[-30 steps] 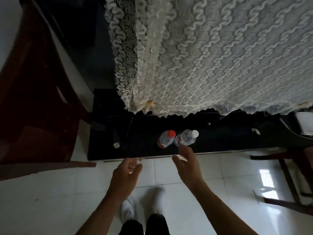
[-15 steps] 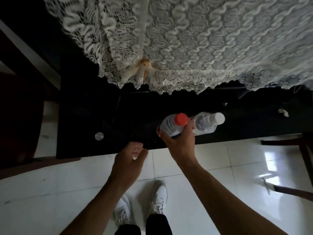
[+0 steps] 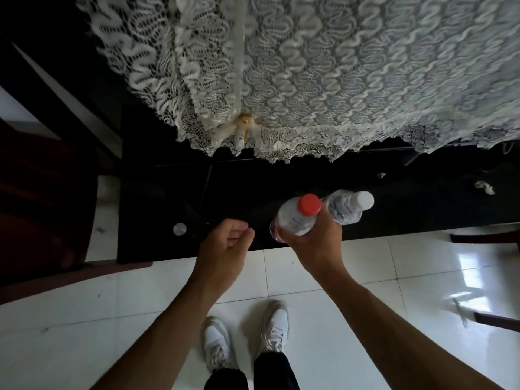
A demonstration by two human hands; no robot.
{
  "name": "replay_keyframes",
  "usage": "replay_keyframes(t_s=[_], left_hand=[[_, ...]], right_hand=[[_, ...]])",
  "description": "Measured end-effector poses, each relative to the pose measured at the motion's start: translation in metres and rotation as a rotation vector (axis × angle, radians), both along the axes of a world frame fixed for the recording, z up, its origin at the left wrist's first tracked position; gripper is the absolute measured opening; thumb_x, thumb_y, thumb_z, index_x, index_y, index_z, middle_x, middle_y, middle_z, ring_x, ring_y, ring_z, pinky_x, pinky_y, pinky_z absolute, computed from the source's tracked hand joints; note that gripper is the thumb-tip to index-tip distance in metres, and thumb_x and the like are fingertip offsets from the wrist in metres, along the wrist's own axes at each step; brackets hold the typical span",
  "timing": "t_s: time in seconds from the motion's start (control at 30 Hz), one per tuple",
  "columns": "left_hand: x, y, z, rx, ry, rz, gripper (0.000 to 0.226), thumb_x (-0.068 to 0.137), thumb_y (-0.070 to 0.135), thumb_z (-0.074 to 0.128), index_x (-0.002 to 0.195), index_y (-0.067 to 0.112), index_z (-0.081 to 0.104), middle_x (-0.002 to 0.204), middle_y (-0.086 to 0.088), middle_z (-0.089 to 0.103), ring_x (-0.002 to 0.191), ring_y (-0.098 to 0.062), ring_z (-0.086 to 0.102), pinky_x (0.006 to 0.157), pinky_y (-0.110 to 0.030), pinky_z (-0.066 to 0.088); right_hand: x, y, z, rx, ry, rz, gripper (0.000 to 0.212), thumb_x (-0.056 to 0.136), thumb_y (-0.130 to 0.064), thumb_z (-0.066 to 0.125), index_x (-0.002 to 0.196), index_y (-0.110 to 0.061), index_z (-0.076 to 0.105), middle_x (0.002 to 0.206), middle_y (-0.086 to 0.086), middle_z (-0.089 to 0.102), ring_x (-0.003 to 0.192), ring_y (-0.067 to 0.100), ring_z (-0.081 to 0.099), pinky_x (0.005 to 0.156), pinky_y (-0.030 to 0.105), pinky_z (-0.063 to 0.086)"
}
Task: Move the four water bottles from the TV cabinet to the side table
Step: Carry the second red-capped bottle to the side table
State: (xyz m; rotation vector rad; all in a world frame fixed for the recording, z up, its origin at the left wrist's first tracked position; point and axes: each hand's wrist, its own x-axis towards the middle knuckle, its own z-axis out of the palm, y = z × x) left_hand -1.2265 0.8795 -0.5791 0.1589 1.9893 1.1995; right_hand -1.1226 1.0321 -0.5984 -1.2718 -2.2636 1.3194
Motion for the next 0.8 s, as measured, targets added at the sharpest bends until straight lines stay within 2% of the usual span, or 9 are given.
replay_keyframes(t_s=[0.13, 0.2, 0.27, 0.37, 0.43, 0.57, 0.67, 0.73, 0.8], left_hand=[[0.002, 0.000, 0.038, 0.006, -0.042, 0.024, 0.023, 0.095, 0.016, 0.058, 0.117, 0.019, 0.064, 0.112, 0.002, 0.069, 0.107, -0.011, 0.064, 0.091, -0.031, 0.053], [0.006, 0.002, 0.060, 0.003, -0.065, 0.007, 0.029, 0.094, 0.004, 0.054, 0.119, 0.016, 0.062, 0.114, -0.001, 0.068, 0.109, -0.014, 0.063, 0.092, -0.030, 0.051], [0.014, 0.006, 0.083, -0.013, -0.084, -0.039, 0.038, 0.092, -0.003, 0.049, 0.126, 0.013, 0.058, 0.119, -0.002, 0.066, 0.112, -0.015, 0.061, 0.094, -0.030, 0.049], [0.029, 0.012, 0.121, -0.012, -0.127, -0.062, 0.046, 0.091, -0.003, 0.047, 0.134, 0.012, 0.053, 0.126, -0.005, 0.062, 0.113, -0.017, 0.060, 0.090, -0.028, 0.050], [0.040, 0.015, 0.151, 0.012, -0.173, -0.043, 0.046, 0.091, -0.001, 0.048, 0.136, 0.013, 0.051, 0.128, -0.005, 0.062, 0.110, -0.018, 0.062, 0.088, -0.032, 0.050], [0.056, 0.019, 0.219, 0.115, -0.227, 0.001, 0.041, 0.093, 0.001, 0.051, 0.131, 0.017, 0.052, 0.113, 0.000, 0.066, 0.097, -0.014, 0.063, 0.084, -0.034, 0.050], [0.063, 0.018, 0.268, 0.182, -0.226, 0.004, 0.036, 0.093, 0.004, 0.055, 0.127, 0.017, 0.053, 0.114, -0.006, 0.067, 0.103, -0.020, 0.064, 0.092, -0.040, 0.051], [0.069, 0.015, 0.295, 0.211, -0.202, -0.049, 0.036, 0.092, 0.003, 0.056, 0.125, 0.016, 0.053, 0.114, -0.009, 0.068, 0.103, -0.020, 0.064, 0.095, -0.042, 0.051], [0.078, 0.011, 0.322, 0.246, -0.181, -0.129, 0.034, 0.092, 0.002, 0.054, 0.124, 0.013, 0.053, 0.107, -0.011, 0.068, 0.096, -0.021, 0.062, 0.088, -0.039, 0.051]], right_hand=[[0.014, 0.000, 0.050, -0.006, 0.012, 0.048, 0.061, 0.063, -0.033, 0.092, 0.114, -0.023, 0.060, 0.100, -0.011, 0.069, 0.091, 0.002, 0.067, 0.078, 0.017, 0.055], [0.020, 0.001, 0.086, 0.008, 0.028, 0.062, 0.057, 0.061, -0.029, 0.093, 0.106, -0.029, 0.058, 0.091, -0.017, 0.067, 0.084, -0.003, 0.066, 0.069, 0.010, 0.052], [0.027, 0.002, 0.125, 0.025, 0.060, 0.077, 0.059, 0.060, -0.028, 0.094, 0.105, -0.033, 0.055, 0.089, -0.023, 0.064, 0.084, -0.009, 0.064, 0.067, 0.007, 0.050], [0.038, 0.002, 0.187, 0.053, 0.107, 0.110, 0.060, 0.059, -0.029, 0.094, 0.105, -0.032, 0.056, 0.089, -0.025, 0.063, 0.084, -0.016, 0.062, 0.068, 0.001, 0.046], [0.046, 0.000, 0.227, 0.065, 0.136, 0.117, 0.059, 0.058, -0.026, 0.094, 0.103, -0.031, 0.056, 0.088, -0.026, 0.063, 0.083, -0.016, 0.062, 0.067, 0.001, 0.045], [0.064, -0.010, 0.300, 0.132, 0.174, 0.114, 0.059, 0.056, -0.029, 0.094, 0.103, -0.031, 0.058, 0.087, -0.026, 0.063, 0.084, -0.013, 0.063, 0.069, 0.004, 0.048], [0.080, -0.024, 0.349, 0.186, 0.206, 0.098, 0.060, 0.057, -0.033, 0.094, 0.105, -0.030, 0.059, 0.089, -0.026, 0.064, 0.087, -0.008, 0.065, 0.071, 0.008, 0.050], [0.093, -0.035, 0.378, 0.237, 0.224, 0.079, 0.059, 0.057, -0.039, 0.092, 0.106, -0.030, 0.060, 0.089, -0.028, 0.064, 0.087, -0.009, 0.065, 0.072, 0.008, 0.050], [0.109, -0.049, 0.405, 0.283, 0.234, 0.041, 0.059, 0.057, -0.047, 0.087, 0.107, -0.028, 0.063, 0.090, -0.025, 0.065, 0.089, -0.006, 0.066, 0.073, 0.010, 0.052]])
